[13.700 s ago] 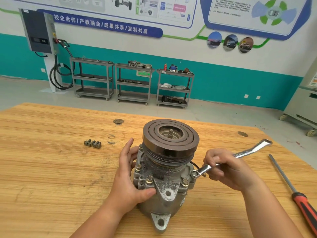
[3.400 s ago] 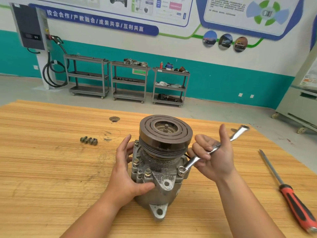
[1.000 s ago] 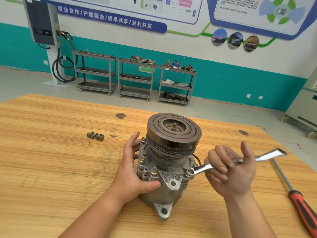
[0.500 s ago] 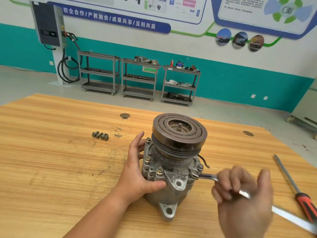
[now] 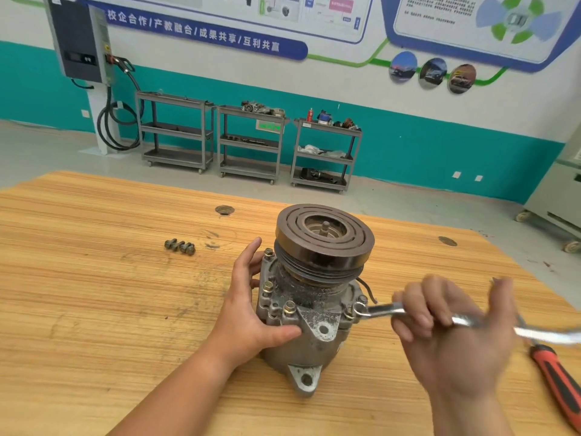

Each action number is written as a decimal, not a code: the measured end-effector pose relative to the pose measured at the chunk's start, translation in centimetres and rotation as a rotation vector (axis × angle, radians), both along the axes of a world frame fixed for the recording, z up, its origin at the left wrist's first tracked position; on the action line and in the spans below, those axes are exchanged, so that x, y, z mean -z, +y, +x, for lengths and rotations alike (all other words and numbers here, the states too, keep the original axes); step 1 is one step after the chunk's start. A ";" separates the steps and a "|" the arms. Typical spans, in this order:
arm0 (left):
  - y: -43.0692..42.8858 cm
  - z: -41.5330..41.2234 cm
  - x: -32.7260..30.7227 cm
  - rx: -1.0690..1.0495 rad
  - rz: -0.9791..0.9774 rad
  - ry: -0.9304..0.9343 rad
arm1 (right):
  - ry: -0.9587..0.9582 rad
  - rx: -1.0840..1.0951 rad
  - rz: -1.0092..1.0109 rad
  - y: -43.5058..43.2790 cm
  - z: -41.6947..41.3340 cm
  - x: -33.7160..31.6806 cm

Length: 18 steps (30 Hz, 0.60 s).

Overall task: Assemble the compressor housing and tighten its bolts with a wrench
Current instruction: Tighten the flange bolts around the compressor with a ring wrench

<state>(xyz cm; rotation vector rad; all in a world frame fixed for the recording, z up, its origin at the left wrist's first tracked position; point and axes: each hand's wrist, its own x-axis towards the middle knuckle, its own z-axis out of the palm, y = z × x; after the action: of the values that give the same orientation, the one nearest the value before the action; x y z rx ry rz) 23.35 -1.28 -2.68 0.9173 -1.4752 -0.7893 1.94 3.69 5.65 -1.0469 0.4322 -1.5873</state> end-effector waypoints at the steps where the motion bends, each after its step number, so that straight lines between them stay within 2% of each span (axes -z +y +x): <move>1: 0.0 0.0 0.0 -0.001 -0.001 0.000 | 0.016 -0.052 0.056 -1.3 -0.4 -0.1; 5: 0.0 0.0 0.1 0.001 -0.001 0.004 | 0.004 -0.440 0.162 -5.8 -1.2 0.8; 8: 0.0 0.0 0.2 -0.005 -0.007 0.007 | -0.122 -0.807 0.220 -7.8 -1.5 1.5; 11: 0.0 0.0 0.1 0.000 -0.007 0.016 | -0.182 -0.909 0.267 -8.3 -1.5 1.5; 13: 0.0 0.0 0.1 0.000 -0.003 0.016 | -0.169 -0.844 0.262 -7.7 -1.4 1.1; 14: 0.0 0.0 0.1 -0.001 -0.001 0.015 | -0.126 -0.734 0.245 -7.0 -1.3 1.1; 18: 0.0 0.0 0.1 0.007 -0.003 0.023 | 0.022 -0.128 0.178 -1.7 -0.7 1.3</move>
<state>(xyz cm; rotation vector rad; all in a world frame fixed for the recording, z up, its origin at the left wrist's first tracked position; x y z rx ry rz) 23.36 -1.25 -2.83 0.8984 -1.4604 -0.7996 1.25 1.98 4.32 -0.9381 0.5013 -1.3984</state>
